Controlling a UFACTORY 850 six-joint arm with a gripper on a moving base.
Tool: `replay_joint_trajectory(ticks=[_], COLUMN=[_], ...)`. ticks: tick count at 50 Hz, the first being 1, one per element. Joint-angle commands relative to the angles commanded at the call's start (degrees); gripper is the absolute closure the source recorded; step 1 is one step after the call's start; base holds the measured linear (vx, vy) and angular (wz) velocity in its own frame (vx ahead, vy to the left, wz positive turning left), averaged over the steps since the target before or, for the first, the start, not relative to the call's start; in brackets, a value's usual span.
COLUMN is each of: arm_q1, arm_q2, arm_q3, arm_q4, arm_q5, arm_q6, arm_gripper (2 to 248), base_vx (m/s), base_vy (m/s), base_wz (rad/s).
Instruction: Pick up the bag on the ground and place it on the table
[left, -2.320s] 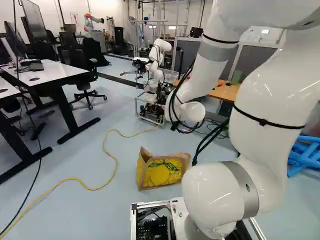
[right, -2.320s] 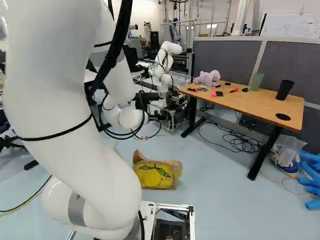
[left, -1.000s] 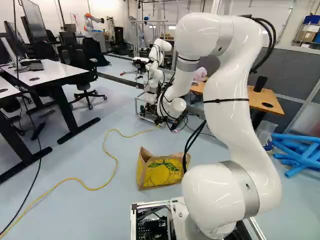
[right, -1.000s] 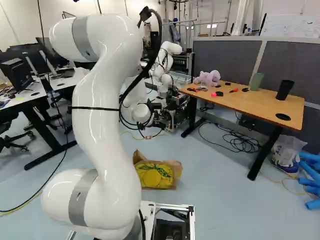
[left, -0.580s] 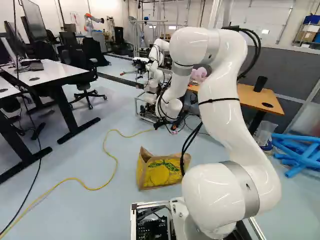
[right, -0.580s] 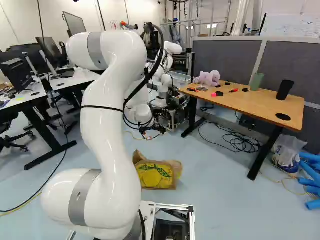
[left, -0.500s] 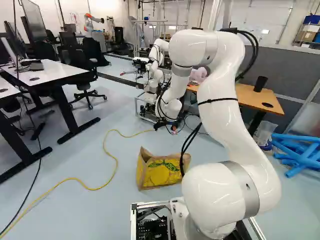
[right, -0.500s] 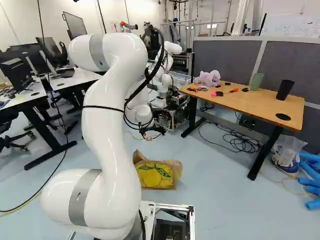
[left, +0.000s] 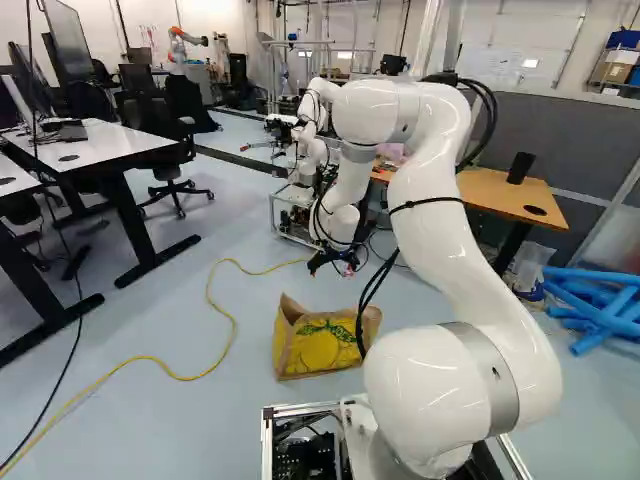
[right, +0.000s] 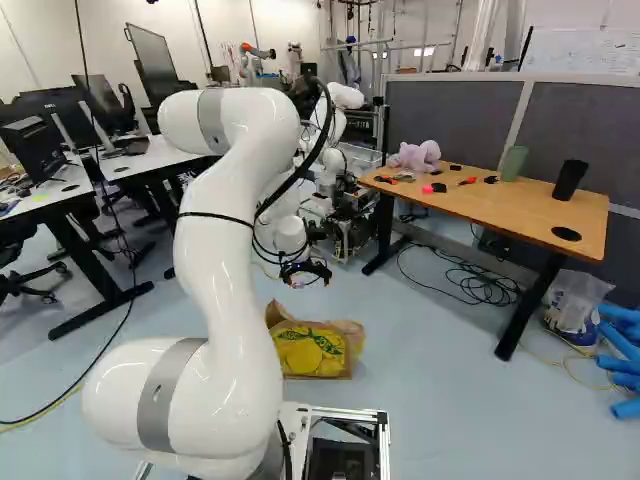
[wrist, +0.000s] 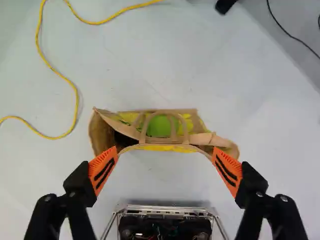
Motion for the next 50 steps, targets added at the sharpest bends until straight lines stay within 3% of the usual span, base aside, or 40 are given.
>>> replay_joint_trajectory(ticks=[36, 50], arm_q1=[0.00, 0.00], arm_q2=[-7.88, -10.94], arm_q3=[-5.26, -7.43], arm_q4=[10.64, 15.30], arm_q5=[-2.53, -2.54], arm_q6=[0.12, 6.71], arm_gripper=[3, 3], base_vx=[0.000, 0.000], base_vy=[0.000, 0.000], base_wz=[0.000, 0.000])
